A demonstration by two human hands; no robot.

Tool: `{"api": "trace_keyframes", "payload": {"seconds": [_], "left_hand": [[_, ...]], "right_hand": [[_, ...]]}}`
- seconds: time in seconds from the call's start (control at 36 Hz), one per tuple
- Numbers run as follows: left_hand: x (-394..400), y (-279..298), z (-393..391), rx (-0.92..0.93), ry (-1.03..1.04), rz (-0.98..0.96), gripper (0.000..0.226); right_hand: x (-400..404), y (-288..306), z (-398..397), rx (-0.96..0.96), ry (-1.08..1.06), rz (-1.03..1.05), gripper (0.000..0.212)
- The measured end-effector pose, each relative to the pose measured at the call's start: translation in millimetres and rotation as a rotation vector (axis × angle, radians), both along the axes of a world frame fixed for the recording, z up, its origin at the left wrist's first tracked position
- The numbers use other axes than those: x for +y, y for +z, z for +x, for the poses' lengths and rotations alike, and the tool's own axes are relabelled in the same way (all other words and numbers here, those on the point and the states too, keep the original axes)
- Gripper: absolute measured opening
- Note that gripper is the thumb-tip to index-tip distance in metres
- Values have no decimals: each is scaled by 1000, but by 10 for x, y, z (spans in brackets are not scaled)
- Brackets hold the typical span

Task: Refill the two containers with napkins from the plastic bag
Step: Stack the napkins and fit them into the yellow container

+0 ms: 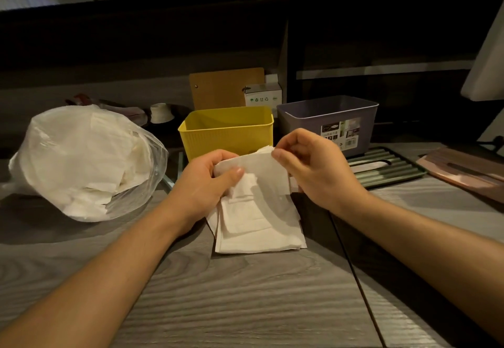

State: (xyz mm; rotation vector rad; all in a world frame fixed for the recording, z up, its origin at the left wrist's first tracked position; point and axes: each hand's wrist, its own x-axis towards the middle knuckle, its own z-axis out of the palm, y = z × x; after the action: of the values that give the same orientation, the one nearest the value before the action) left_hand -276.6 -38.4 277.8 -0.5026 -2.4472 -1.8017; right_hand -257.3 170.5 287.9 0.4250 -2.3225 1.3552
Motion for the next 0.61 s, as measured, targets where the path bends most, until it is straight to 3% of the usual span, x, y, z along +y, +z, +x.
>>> {"api": "trace_keyframes", "payload": {"seconds": [0.11, 0.22, 0.44, 0.61], "left_hand": [[-23, -26, -27, 37, 68, 47, 9], [-24, -46, -54, 19, 94, 52, 10], [-17, -42, -66, -29, 132, 131, 10], [-26, -15, -103, -80, 245, 199, 7]], "right_hand": [[78, 31, 16, -101, -95, 190, 14], [75, 8, 67, -296, -56, 389, 40], [-29, 23, 78, -413, 165, 90, 56], [110, 128, 95, -494, 209, 143, 36]]}}
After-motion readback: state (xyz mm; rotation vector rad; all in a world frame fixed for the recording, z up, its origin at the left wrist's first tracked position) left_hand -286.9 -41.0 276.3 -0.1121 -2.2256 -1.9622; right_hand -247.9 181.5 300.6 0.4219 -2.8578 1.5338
